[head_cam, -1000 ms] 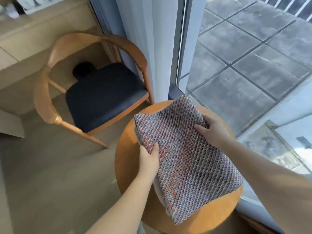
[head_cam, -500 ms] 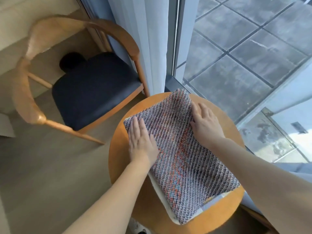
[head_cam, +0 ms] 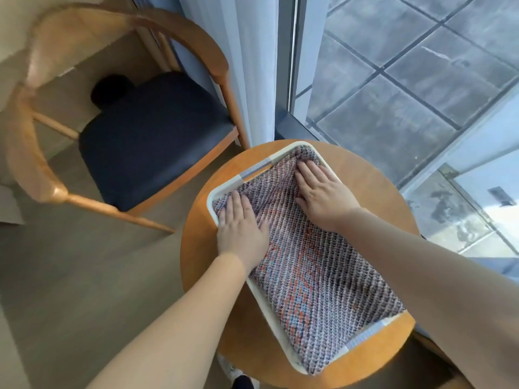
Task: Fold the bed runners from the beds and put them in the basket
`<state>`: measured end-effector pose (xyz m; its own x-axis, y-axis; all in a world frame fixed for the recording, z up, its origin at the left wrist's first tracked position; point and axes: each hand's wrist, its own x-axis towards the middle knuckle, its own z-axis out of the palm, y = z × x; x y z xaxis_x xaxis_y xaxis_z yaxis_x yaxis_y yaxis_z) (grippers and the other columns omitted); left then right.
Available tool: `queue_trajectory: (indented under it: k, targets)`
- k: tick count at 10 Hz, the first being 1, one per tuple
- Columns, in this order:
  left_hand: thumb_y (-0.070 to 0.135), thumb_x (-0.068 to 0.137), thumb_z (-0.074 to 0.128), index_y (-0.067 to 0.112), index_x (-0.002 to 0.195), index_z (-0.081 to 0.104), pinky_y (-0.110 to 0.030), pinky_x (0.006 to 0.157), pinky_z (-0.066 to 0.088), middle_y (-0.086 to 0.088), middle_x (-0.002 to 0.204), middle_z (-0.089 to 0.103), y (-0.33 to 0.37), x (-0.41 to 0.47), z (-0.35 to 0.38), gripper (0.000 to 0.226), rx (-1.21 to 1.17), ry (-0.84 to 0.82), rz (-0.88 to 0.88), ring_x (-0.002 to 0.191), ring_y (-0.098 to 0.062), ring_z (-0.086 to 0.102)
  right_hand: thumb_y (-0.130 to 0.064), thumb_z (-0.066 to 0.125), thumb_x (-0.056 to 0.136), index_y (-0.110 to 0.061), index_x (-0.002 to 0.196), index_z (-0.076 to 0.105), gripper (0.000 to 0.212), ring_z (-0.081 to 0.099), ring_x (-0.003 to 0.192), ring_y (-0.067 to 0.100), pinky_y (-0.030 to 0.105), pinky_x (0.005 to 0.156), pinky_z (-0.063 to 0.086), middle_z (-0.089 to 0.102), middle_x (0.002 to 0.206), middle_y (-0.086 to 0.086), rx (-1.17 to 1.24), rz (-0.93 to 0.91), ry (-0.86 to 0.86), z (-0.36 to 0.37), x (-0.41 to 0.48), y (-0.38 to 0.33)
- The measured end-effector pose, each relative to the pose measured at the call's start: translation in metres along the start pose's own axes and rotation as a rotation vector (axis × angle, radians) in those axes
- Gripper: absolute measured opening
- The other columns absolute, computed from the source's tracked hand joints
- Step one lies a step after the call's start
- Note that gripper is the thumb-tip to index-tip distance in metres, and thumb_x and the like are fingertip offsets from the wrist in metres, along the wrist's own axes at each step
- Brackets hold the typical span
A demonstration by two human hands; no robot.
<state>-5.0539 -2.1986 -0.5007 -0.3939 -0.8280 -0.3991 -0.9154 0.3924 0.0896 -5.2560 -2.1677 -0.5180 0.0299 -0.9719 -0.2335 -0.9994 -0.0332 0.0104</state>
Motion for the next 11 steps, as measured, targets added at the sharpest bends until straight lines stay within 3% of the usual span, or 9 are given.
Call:
queue_trajectory:
  k: [1, 2, 4, 5, 6, 7, 8, 9, 11]
  targets:
    - [0.057, 0.096, 0.016, 0.008, 0.150, -0.012, -0.042, 0.118, -0.007, -0.012, 0.157, -0.019, 0.011, -0.014, 0.000, 0.078, 0.034, -0.015, 0.115, 0.145, -0.026, -0.018, -0.048, 0.013, 0.100, -0.009, 0.151, 0.000, 0.066, -0.013, 0.146, 0.023, 0.039, 0.118, -0.011, -0.010, 0.159, 0.010, -0.024, 0.022, 0.004, -0.001, -0.013, 0.000]
    - [0.061, 0.095, 0.015, 0.014, 0.149, -0.018, -0.038, 0.113, -0.019, -0.006, 0.155, -0.029, 0.036, -0.055, 0.009, 0.079, 0.073, -0.199, 0.478, 0.139, -0.019, -0.031, -0.050, 0.012, 0.098, -0.007, 0.152, 0.010, 0.069, -0.009, 0.146, 0.026, 0.042, 0.118, -0.001, -0.006, 0.157, 0.013, -0.018, 0.044, -0.027, 0.007, -0.058, 0.001]
    - [0.072, 0.088, 0.011, 0.015, 0.148, -0.018, -0.046, 0.115, -0.016, -0.004, 0.154, -0.029, 0.055, -0.097, 0.027, 0.088, 0.261, -0.322, 0.698, 0.139, -0.019, -0.033, -0.050, 0.015, 0.100, -0.003, 0.149, 0.020, 0.068, 0.005, 0.147, 0.031, 0.043, 0.117, 0.007, 0.008, 0.158, 0.016, 0.004, 0.150, -0.129, 0.019, -0.135, -0.005]
    - [0.075, 0.087, 0.008, 0.014, 0.149, -0.017, -0.050, 0.115, -0.013, -0.007, 0.157, -0.024, 0.052, -0.103, 0.040, 0.091, 0.412, -0.296, 0.717, 0.142, -0.022, -0.027, -0.053, 0.017, 0.099, -0.004, 0.148, 0.024, 0.070, 0.009, 0.147, 0.028, 0.046, 0.116, 0.010, 0.013, 0.158, 0.014, -0.014, 0.211, -0.166, 0.029, -0.163, -0.009]
    - [0.075, 0.086, 0.010, 0.010, 0.150, -0.014, -0.051, 0.116, -0.010, -0.009, 0.158, -0.020, 0.054, -0.099, 0.044, 0.094, 0.466, -0.271, 0.692, 0.143, -0.025, -0.023, -0.056, 0.007, 0.093, -0.006, 0.149, 0.021, 0.076, 0.003, 0.147, 0.027, 0.050, 0.117, 0.000, 0.007, 0.157, 0.013, -0.061, 0.243, -0.205, 0.032, -0.163, -0.011]
    - [0.075, 0.087, 0.011, 0.009, 0.150, -0.013, -0.054, 0.115, -0.009, -0.011, 0.158, -0.018, 0.058, -0.101, 0.048, 0.094, 0.517, -0.222, 0.695, 0.144, -0.027, -0.022, -0.057, -0.020, 0.078, -0.008, 0.146, -0.013, 0.084, -0.027, 0.139, 0.023, 0.050, 0.113, -0.018, -0.026, 0.149, 0.009, -0.167, 0.273, -0.184, 0.031, -0.164, -0.016]
    - [0.070, 0.090, 0.009, 0.009, 0.150, -0.013, -0.050, 0.114, -0.015, -0.009, 0.158, -0.019, 0.054, -0.108, 0.041, 0.088, 0.453, -0.209, 0.672, 0.143, -0.024, -0.023, -0.060, -0.001, 0.093, -0.007, 0.149, -0.013, 0.078, -0.031, 0.136, 0.021, 0.045, 0.107, -0.027, -0.031, 0.147, 0.009, -0.162, 0.370, -0.215, 0.018, -0.186, -0.027]
    - [0.066, 0.093, 0.009, 0.009, 0.150, -0.012, -0.047, 0.113, -0.014, -0.009, 0.158, -0.019, 0.046, -0.118, 0.024, 0.083, 0.422, -0.154, 0.663, 0.144, -0.024, -0.021, -0.060, -0.008, 0.090, -0.007, 0.150, -0.010, 0.081, -0.024, 0.142, 0.025, 0.046, 0.115, -0.014, -0.026, 0.153, 0.011, -0.141, 0.450, -0.231, -0.003, -0.209, -0.039]
    - [0.061, 0.095, 0.016, 0.010, 0.152, 0.005, -0.046, 0.118, -0.001, -0.010, 0.160, 0.003, 0.018, -0.155, -0.040, 0.077, 0.282, -0.032, 0.704, 0.147, -0.024, -0.002, -0.059, 0.017, 0.097, -0.010, 0.152, -0.005, 0.077, -0.012, 0.147, 0.022, 0.039, 0.120, -0.004, -0.013, 0.160, 0.009, 0.185, 0.666, -0.276, -0.082, -0.249, -0.084]
